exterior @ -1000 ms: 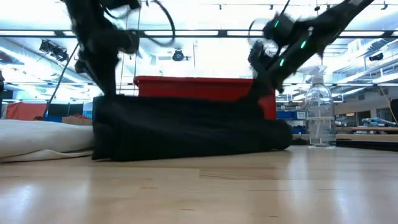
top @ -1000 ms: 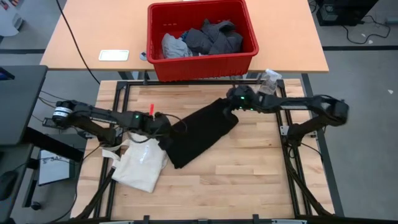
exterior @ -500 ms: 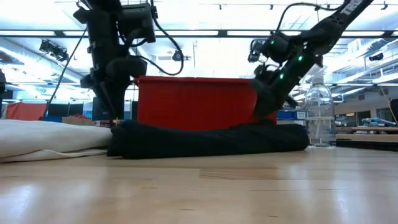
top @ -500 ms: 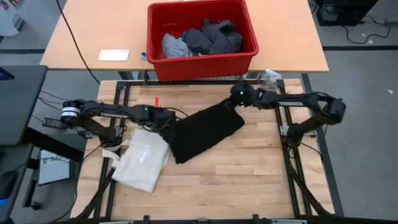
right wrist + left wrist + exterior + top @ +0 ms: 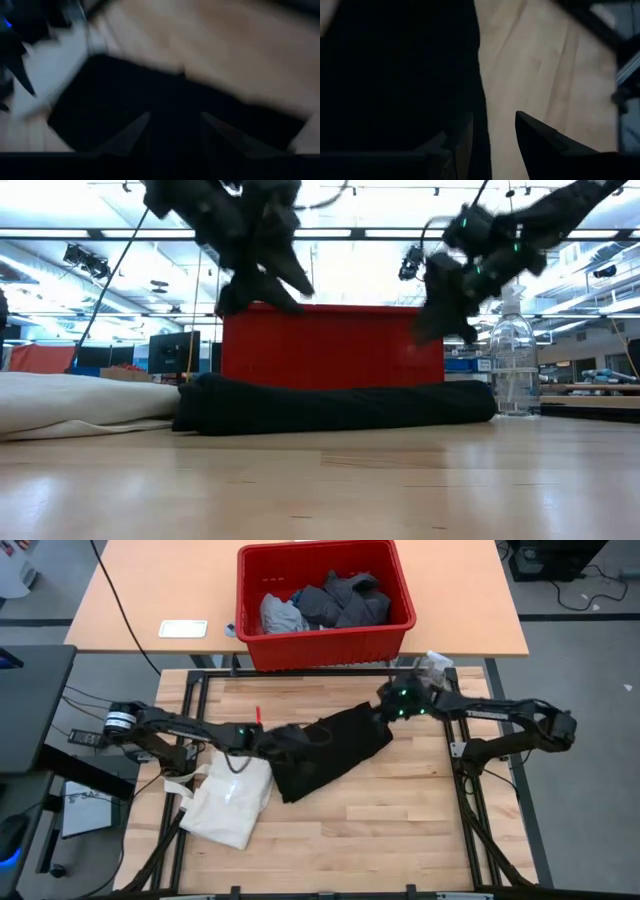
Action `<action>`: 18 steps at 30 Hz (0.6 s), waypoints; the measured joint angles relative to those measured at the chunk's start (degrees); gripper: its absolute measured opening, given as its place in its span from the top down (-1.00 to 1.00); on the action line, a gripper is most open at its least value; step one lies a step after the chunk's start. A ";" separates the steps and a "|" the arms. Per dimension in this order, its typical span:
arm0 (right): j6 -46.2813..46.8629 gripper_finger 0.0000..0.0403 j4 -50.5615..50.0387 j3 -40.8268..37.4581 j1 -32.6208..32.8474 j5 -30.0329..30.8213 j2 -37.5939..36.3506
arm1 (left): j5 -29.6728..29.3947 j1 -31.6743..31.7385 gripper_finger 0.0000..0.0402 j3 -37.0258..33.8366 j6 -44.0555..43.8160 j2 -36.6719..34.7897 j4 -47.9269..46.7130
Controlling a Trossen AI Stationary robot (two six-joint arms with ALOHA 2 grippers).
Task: Fold Laundry from Bin
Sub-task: Fold the black shirt
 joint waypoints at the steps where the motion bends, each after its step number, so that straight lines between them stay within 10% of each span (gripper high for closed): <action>1: 0.59 0.27 0.60 -1.26 0.58 -0.83 0.83 | 0.00 -0.55 0.24 -0.10 0.02 1.10 -0.29; 18: 3.49 0.97 -2.37 -12.67 6.73 6.83 5.30 | 2.01 -11.39 0.24 0.26 -7.76 17.93 -2.33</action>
